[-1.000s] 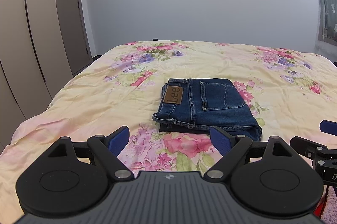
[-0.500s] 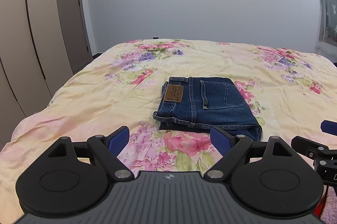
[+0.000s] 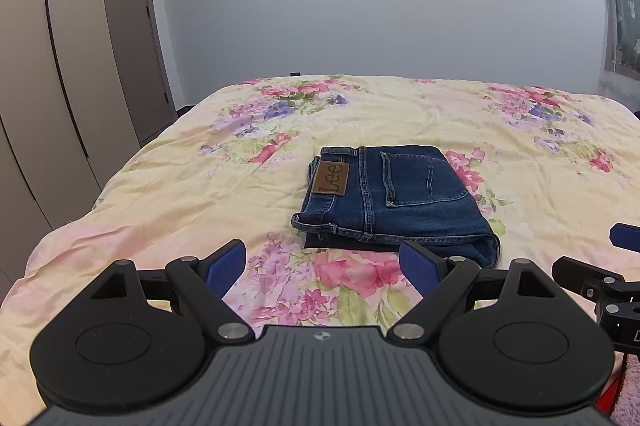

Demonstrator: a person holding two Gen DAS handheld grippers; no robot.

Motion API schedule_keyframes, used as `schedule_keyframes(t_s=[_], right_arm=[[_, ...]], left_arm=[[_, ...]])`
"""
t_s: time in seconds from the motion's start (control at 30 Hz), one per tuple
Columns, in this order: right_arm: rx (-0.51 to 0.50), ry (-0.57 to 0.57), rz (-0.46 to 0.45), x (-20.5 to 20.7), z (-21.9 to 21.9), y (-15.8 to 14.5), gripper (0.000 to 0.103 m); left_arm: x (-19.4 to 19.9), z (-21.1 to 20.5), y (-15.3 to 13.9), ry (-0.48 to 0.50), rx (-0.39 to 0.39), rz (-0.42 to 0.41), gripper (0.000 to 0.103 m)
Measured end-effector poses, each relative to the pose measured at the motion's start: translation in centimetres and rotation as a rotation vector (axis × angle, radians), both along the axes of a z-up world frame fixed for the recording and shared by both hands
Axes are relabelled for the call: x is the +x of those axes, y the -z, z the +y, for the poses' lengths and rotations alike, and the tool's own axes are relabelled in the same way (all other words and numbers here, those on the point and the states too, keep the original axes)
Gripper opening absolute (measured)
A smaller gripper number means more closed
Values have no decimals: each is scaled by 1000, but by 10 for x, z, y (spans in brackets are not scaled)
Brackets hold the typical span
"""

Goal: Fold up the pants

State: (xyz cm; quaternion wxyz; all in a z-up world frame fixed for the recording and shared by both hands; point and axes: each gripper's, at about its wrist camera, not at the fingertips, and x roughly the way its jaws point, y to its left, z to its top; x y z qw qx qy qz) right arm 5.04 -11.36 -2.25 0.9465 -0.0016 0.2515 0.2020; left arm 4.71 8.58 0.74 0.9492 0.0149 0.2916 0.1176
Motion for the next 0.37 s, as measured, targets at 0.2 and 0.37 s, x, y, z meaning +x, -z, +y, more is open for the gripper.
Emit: schedule_keyframes(t_s=[0.2, 0.37], right_arm=[[-2, -3, 5, 1, 0, 1, 81], [-1, -5, 5, 1, -1, 1, 81]], left_arm=[[1, 0, -1, 2, 4, -2, 101], [0, 1, -2, -5, -2, -13, 101]])
